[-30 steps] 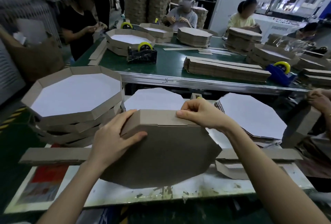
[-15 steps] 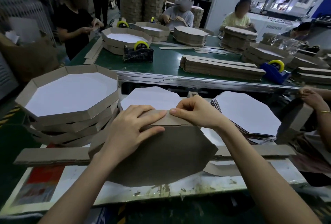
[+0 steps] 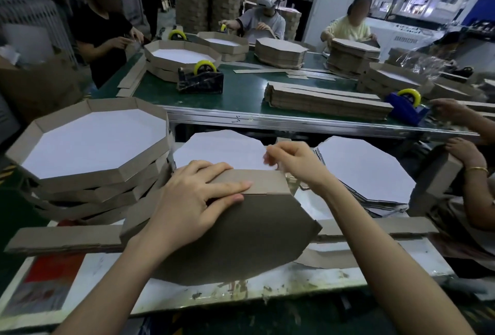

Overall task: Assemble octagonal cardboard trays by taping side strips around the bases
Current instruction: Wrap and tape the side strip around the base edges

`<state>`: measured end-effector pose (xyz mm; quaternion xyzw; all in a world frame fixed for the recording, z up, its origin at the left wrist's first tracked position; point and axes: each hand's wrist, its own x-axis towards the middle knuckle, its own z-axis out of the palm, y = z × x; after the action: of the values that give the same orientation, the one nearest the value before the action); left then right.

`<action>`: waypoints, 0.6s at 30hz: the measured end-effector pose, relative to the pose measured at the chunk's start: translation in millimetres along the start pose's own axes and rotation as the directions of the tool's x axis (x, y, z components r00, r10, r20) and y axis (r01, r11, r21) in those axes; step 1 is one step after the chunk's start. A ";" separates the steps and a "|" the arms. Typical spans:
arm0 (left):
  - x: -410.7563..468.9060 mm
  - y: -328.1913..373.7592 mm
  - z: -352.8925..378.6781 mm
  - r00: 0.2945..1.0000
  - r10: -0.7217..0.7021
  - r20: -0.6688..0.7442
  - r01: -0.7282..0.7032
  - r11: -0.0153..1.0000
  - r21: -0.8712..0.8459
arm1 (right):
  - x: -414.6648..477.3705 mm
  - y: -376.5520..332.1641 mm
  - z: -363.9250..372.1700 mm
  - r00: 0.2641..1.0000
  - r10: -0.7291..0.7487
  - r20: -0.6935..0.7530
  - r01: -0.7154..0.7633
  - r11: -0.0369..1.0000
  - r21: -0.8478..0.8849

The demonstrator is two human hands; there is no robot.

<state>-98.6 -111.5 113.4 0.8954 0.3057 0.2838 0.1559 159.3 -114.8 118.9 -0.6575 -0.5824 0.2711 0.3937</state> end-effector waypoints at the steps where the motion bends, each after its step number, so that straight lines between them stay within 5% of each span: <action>1: 0.1 -0.3 0.6 1.000 0.003 -0.008 -0.003 1.000 -0.005 | 8.8 12.2 -3.6 0.992 0.055 -0.112 -0.054 0.998 0.017; 4: 3.7 -1.5 3.0 1.000 0.004 -0.018 -0.005 1.000 -0.020 | 33.8 57.0 -16.6 0.919 0.267 -0.290 -0.283 0.959 -0.014; 11: 22.5 1.8 5.5 0.998 -0.028 0.054 0.030 0.999 -0.028 | 73.0 143.7 -28.4 0.788 0.592 -0.169 -0.611 0.785 -0.099; 18: 42.8 5.9 13.8 0.997 -0.053 0.050 0.052 0.999 0.008 | 106.4 202.9 -26.6 0.721 0.687 -0.093 -0.693 0.716 -0.087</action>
<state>-59.7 -90.3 122.8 0.8944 0.3262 0.2560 0.1679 311.6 -18.4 -24.9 -0.8559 -0.2993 0.3462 0.2410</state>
